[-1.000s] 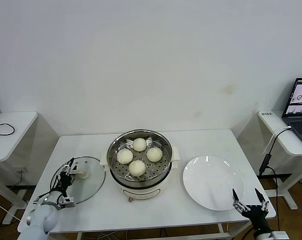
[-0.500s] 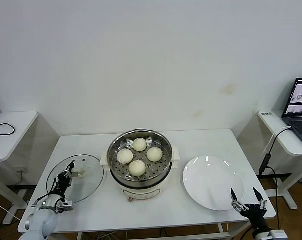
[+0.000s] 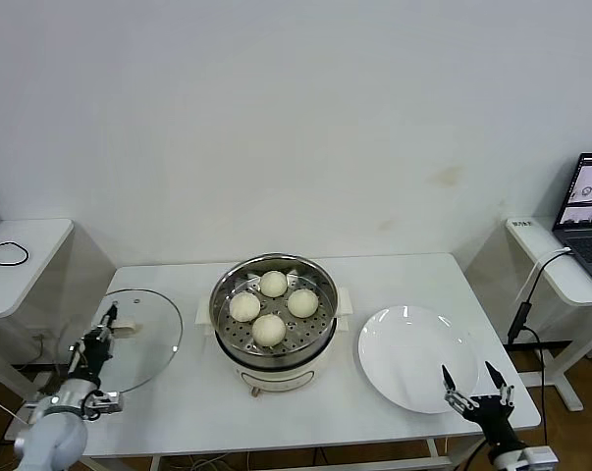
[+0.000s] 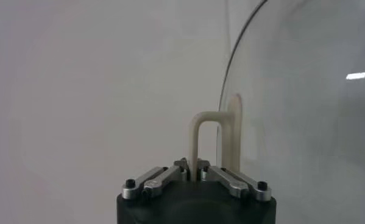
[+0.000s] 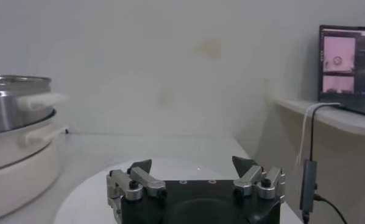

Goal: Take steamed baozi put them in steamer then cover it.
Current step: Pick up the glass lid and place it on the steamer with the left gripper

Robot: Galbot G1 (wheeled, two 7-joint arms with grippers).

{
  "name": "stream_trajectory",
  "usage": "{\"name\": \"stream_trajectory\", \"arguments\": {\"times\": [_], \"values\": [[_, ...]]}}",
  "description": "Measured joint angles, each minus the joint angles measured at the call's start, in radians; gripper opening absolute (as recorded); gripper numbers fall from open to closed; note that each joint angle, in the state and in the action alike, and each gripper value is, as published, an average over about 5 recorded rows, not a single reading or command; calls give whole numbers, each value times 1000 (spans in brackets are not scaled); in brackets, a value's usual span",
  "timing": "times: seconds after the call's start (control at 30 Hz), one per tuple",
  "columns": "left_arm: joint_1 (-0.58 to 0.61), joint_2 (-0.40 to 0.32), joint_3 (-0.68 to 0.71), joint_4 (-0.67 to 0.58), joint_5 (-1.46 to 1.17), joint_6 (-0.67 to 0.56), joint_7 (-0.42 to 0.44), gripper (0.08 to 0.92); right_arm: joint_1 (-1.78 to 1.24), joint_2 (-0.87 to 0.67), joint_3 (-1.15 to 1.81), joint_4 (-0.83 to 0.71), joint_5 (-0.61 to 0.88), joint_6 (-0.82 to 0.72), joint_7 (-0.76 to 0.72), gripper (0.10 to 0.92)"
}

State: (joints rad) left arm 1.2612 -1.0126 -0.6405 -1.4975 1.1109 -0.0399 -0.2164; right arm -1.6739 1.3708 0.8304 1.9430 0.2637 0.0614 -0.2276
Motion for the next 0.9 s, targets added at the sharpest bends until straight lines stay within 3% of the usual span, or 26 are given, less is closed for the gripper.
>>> {"name": "stream_trajectory", "arguments": {"times": [0.43, 0.9], "values": [[102, 91, -85, -305, -175, 194, 222, 147, -21, 6, -23, 37, -55, 18, -4, 823], [30, 155, 77, -486, -381, 382, 233, 147, -16, 48, -35, 65, -212, 25, 26, 823]]}}
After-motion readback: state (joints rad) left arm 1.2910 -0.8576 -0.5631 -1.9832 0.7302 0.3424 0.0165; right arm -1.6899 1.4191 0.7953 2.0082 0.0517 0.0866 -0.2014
